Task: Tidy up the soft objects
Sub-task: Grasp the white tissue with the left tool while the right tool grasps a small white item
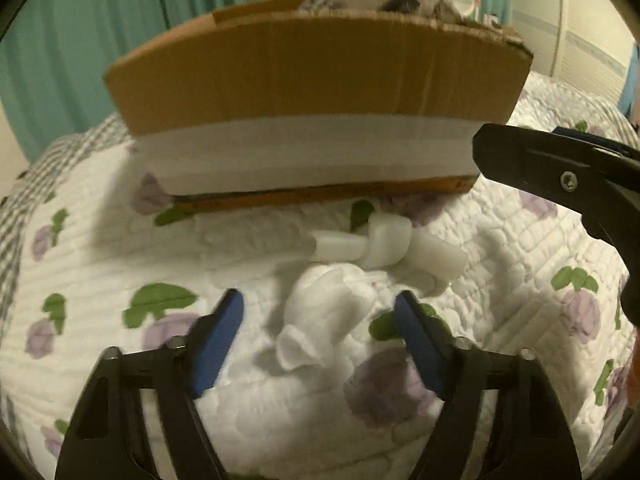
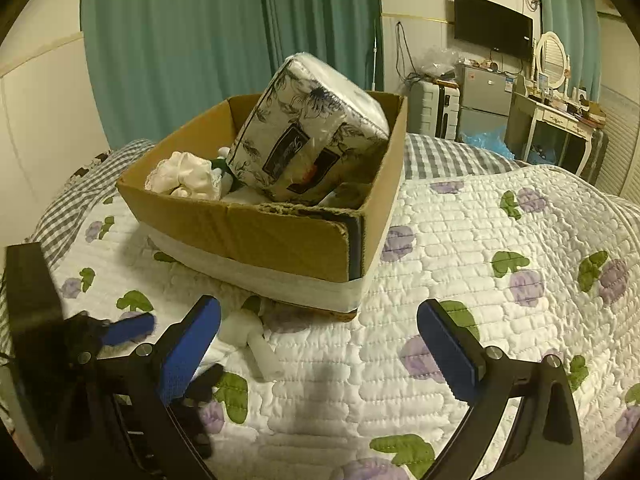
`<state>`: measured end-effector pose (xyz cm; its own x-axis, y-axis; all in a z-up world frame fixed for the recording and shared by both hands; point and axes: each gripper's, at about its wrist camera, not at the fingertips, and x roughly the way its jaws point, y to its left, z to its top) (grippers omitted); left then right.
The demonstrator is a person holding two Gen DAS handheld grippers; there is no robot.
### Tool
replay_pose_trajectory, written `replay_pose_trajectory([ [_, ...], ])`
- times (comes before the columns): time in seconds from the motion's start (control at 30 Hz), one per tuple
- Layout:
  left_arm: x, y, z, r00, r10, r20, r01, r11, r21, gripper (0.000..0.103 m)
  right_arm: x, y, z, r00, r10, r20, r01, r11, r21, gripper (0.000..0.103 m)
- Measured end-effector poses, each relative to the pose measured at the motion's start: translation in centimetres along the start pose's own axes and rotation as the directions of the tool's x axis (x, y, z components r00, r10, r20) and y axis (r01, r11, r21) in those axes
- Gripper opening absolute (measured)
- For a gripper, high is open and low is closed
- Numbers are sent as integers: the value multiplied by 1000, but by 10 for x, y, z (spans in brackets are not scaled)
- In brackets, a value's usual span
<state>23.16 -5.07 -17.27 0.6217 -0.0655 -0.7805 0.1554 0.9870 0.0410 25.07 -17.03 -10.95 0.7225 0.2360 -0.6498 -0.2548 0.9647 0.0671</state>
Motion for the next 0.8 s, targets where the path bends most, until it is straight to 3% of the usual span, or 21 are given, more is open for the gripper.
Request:
replay_pose_trajectory([
  [0.03, 2, 2, 0, 1000, -17, -13, 17, 1000, -3, 44, 2, 1, -1, 1000, -11, -3, 11, 1000, -7, 96],
  [0.13, -5, 8, -2, 998, -65, 2, 65, 998, -13, 35, 5, 0, -2, 1000, -12, -8, 12, 1000, 1, 96],
  [0.23, -26, 16, -5, 998, -65, 10, 65, 998, -1, 35, 3, 0, -3, 1000, -21, 1, 21, 1000, 2, 96],
  [0.4, -60, 42, -11, 996, -32, 87, 34, 999, -19, 35, -1, 8, -6, 1000, -12, 12, 12, 1000, -4, 96],
  [0.5, -60, 56, -14, 996, 11, 90, -5, 998, -59, 35, 6, 20, -9, 1000, 16, -8, -16, 1000, -17, 93],
  [0.57, -54, 61, -16, 997, 29, 78, -22, 996, -87, 35, 14, 30, -14, 999, 23, -39, -25, 999, -47, 82],
  [0.8, -41, 63, -21, 997, 56, 43, -50, 991, -128, 35, 44, 57, -29, 989, 60, -133, -73, 992, -100, 78],
])
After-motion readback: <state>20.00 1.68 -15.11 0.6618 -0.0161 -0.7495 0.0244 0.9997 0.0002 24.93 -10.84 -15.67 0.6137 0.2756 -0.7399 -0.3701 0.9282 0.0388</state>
